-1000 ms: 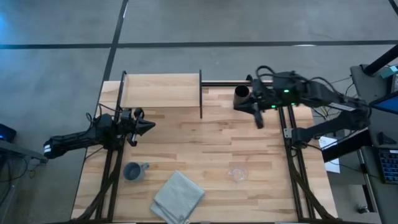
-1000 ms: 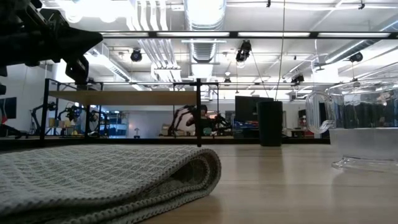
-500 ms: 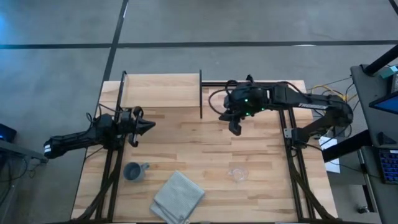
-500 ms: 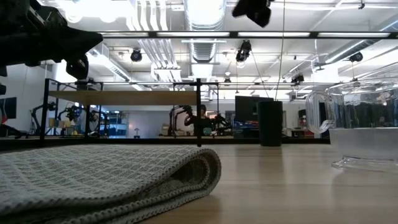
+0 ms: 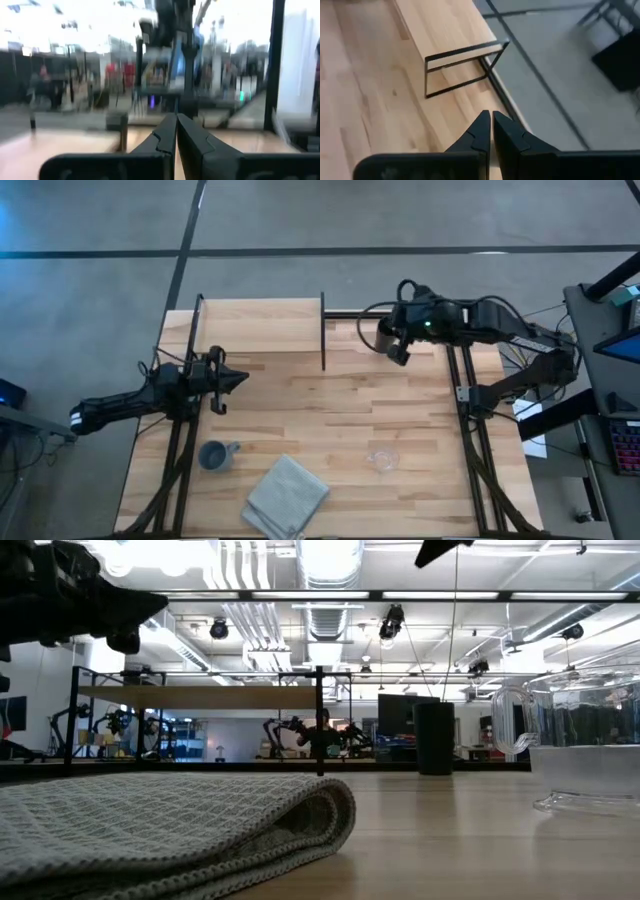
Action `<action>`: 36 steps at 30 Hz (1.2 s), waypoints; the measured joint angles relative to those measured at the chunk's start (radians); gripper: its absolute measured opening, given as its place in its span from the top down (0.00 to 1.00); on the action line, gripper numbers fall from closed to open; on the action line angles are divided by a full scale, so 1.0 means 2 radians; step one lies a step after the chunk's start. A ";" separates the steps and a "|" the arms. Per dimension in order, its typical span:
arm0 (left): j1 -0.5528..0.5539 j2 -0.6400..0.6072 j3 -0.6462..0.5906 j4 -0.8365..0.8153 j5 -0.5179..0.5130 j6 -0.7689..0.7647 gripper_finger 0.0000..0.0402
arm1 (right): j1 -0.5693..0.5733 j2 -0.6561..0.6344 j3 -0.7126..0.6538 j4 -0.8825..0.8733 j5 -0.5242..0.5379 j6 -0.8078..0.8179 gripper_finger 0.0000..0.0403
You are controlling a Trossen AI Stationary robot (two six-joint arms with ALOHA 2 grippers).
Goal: Stack small to large cups/mugs on shelf
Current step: Put the black cup on the shelf
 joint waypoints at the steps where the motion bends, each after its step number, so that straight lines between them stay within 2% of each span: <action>1: 0.000 0.000 0.000 0.029 -0.005 -0.021 1.00 | 0.000 -0.004 0.003 0.001 0.007 -0.004 0.97; 2: 0.000 0.000 0.002 0.050 -0.013 -0.047 1.00 | 0.000 -0.007 0.006 0.000 0.015 -0.005 0.97; 4: 0.000 0.002 0.017 0.038 -0.036 -0.081 1.00 | 0.000 -0.015 0.013 -0.002 0.029 0.000 0.97; 8: 0.000 0.026 0.085 -0.058 -0.045 -0.090 1.00 | 0.000 -0.028 0.021 -0.003 0.030 -0.003 0.97; 10: 0.000 0.053 0.125 -0.118 -0.045 -0.091 1.00 | 0.000 -0.032 0.023 -0.004 0.030 -0.011 0.97; 12: 0.000 0.092 0.170 -0.143 -0.045 -0.091 1.00 | 0.000 -0.035 0.024 -0.004 0.030 -0.026 0.97; 15: 0.000 0.151 0.240 -0.154 -0.042 -0.078 1.00 | 0.000 -0.038 0.025 -0.007 0.030 -0.042 0.97; 19: 0.000 0.215 0.333 -0.151 -0.014 -0.051 1.00 | 0.000 -0.036 0.025 -0.007 0.030 -0.046 0.97; 24: 0.000 0.267 0.425 -0.146 -0.003 -0.099 1.00 | 0.000 -0.032 0.025 -0.007 0.030 -0.041 0.97; 30: 0.000 0.292 0.474 -0.124 0.000 -0.157 1.00 | 0.001 -0.030 0.025 -0.007 0.026 0.017 0.97; 36: 0.000 0.295 0.475 -0.126 0.001 -0.099 1.00 | 0.001 -0.030 0.025 -0.007 0.026 0.077 0.97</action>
